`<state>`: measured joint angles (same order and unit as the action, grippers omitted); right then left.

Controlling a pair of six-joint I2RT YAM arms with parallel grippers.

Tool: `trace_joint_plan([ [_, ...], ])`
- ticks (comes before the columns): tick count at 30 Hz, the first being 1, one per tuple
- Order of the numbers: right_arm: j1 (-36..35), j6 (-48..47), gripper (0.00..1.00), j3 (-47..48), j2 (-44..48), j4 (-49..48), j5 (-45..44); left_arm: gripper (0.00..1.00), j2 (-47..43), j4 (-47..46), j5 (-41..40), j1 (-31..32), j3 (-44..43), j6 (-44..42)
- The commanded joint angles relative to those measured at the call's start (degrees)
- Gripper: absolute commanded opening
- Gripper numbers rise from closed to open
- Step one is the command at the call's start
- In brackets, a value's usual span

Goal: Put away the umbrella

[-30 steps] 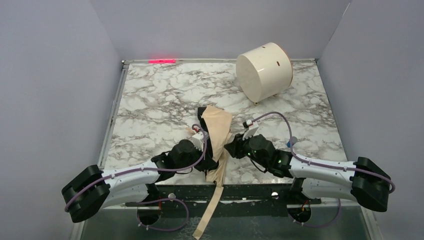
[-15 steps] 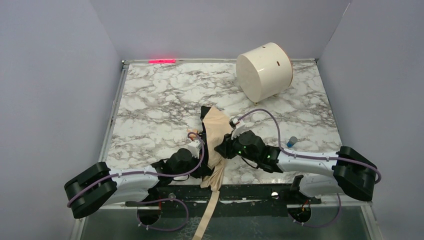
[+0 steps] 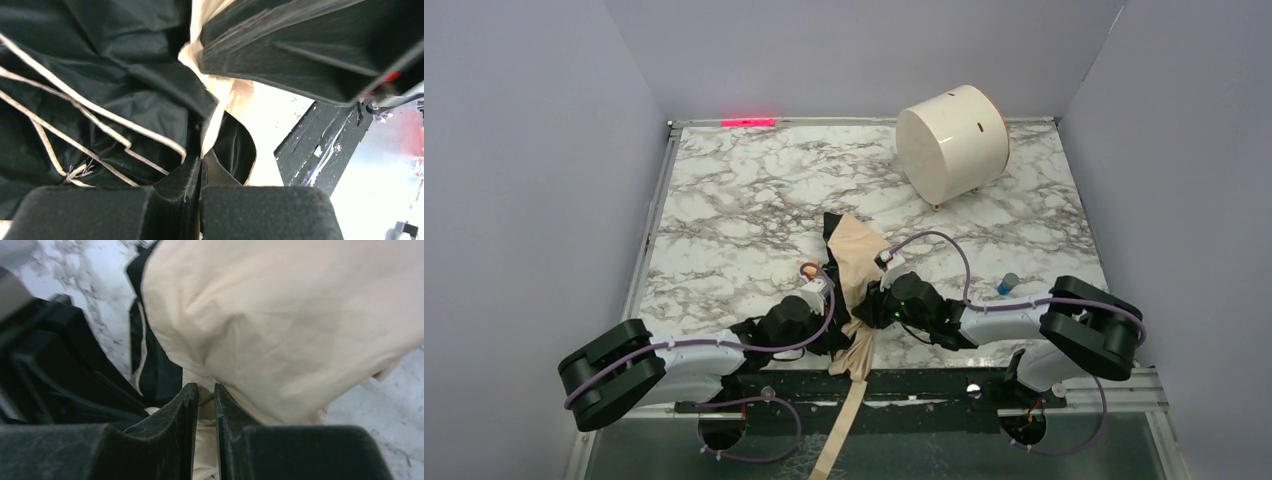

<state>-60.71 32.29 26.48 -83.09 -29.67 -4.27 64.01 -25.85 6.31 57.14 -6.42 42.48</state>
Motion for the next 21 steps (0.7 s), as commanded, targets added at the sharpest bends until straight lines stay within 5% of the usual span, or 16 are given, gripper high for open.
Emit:
trace_joint_plan([
  [1, -0.29, 1.92, 0.23, -3.81, -4.57, -2.95, -4.27, 0.05, -3.92, 4.09, -1.14, 0.42, 0.97, -0.33],
  [8, -0.28, 2.33, 0.23, -6.36, -11.73, -8.11, -5.28, 0.42, -14.64, 19.14, -6.49, 0.43, -5.1, -2.03],
  [15, -0.29, 2.35, 0.23, -8.19, -14.95, -10.87, -4.61, 0.69, -26.16, 32.64, -19.8, 0.01, -14.41, 0.48],
  [18, -0.29, 1.03, 0.23, -8.02, -15.42, -10.83, -4.26, 0.74, -22.37, 39.22, -24.26, -2.82, -22.44, 1.19],
  [21, -0.28, 0.61, 0.23, -8.02, -15.38, -10.7, -4.49, 0.75, -13.67, 43.37, -20.35, -9.43, -31.66, -1.16],
])
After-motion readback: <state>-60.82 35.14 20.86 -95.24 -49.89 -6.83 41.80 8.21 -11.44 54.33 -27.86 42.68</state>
